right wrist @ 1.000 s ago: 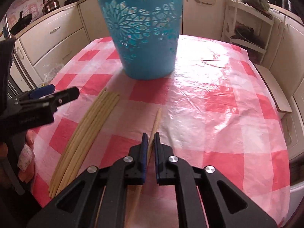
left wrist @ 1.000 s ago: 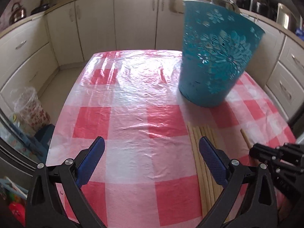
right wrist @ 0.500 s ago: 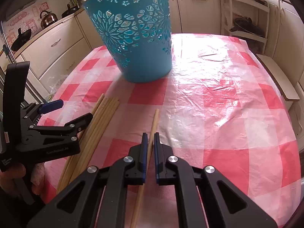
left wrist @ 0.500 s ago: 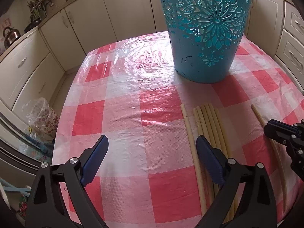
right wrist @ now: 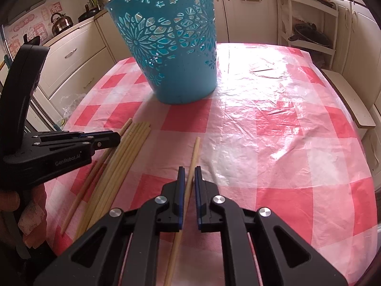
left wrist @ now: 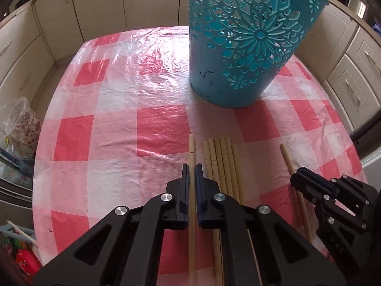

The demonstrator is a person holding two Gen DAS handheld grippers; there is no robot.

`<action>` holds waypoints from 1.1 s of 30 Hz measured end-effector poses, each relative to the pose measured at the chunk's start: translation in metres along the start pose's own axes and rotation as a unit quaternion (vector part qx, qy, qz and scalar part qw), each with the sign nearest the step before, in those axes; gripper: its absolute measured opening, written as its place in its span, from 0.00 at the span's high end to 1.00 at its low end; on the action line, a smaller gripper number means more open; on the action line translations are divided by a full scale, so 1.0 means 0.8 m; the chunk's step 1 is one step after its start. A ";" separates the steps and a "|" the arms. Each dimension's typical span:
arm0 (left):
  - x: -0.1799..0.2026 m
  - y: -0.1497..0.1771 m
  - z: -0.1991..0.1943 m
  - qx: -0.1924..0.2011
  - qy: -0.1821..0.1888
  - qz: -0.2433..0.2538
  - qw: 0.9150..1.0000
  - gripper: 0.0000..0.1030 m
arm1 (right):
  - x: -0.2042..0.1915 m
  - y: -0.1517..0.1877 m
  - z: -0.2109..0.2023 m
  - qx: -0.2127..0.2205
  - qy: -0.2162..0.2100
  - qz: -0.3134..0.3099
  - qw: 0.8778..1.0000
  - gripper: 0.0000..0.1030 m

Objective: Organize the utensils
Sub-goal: 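Carry the stick over the basket and open the left gripper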

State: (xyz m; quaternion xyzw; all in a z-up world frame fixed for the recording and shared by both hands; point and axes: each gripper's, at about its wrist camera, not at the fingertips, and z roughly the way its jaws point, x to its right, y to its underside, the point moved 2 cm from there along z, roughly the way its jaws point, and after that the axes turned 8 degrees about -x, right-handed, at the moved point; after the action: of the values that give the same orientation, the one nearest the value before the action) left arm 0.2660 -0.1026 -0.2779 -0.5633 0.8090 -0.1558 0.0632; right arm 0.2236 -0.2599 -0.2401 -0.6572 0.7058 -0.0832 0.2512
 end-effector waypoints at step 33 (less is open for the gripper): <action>-0.002 -0.217 -0.190 0.403 0.063 -0.148 0.901 0.95 | 0.008 -0.006 0.002 0.001 -0.044 0.023 0.999 0.84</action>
State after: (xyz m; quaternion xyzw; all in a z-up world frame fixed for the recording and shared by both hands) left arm 0.3789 -0.1283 -0.0783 -0.5917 0.5872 -0.5110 0.2096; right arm 0.2287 -0.2664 -0.2413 -0.6431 0.7091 -0.0495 0.2847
